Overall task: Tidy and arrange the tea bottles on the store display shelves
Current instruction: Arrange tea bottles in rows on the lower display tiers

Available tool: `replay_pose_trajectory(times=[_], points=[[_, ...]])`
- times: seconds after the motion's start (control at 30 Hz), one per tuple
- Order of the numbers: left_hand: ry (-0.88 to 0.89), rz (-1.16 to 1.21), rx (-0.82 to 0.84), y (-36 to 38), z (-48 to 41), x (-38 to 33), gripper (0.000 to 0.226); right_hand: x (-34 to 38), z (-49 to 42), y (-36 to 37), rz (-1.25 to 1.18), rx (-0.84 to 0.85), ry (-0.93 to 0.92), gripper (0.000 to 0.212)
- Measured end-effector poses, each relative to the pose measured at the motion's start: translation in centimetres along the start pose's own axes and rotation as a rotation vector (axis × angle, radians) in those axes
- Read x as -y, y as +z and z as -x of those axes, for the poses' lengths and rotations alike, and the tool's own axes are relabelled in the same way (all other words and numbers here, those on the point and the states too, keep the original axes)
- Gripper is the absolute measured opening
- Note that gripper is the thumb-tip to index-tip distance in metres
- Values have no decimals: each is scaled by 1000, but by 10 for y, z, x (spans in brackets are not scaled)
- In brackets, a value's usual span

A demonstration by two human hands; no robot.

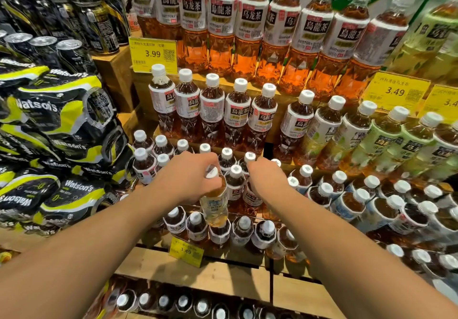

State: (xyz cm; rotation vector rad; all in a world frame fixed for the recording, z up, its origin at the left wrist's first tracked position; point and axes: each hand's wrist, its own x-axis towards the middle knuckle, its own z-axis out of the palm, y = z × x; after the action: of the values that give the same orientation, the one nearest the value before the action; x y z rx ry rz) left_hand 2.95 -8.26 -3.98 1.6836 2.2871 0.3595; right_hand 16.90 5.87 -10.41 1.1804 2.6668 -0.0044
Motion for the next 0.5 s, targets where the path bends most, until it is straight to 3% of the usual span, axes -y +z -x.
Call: replay_pose_trajectory(times=[0.27, 0.4, 0.5], points=[[41, -16, 8, -2, -2, -15, 18, -5, 7, 0, -165, 89, 28, 36], [92, -26, 19, -12, -8, -33, 22, -9, 35, -23, -297, 128, -88, 42], [162, -39, 27, -22, -15, -59, 19, -18, 69, -46, -533, 165, -202, 51]])
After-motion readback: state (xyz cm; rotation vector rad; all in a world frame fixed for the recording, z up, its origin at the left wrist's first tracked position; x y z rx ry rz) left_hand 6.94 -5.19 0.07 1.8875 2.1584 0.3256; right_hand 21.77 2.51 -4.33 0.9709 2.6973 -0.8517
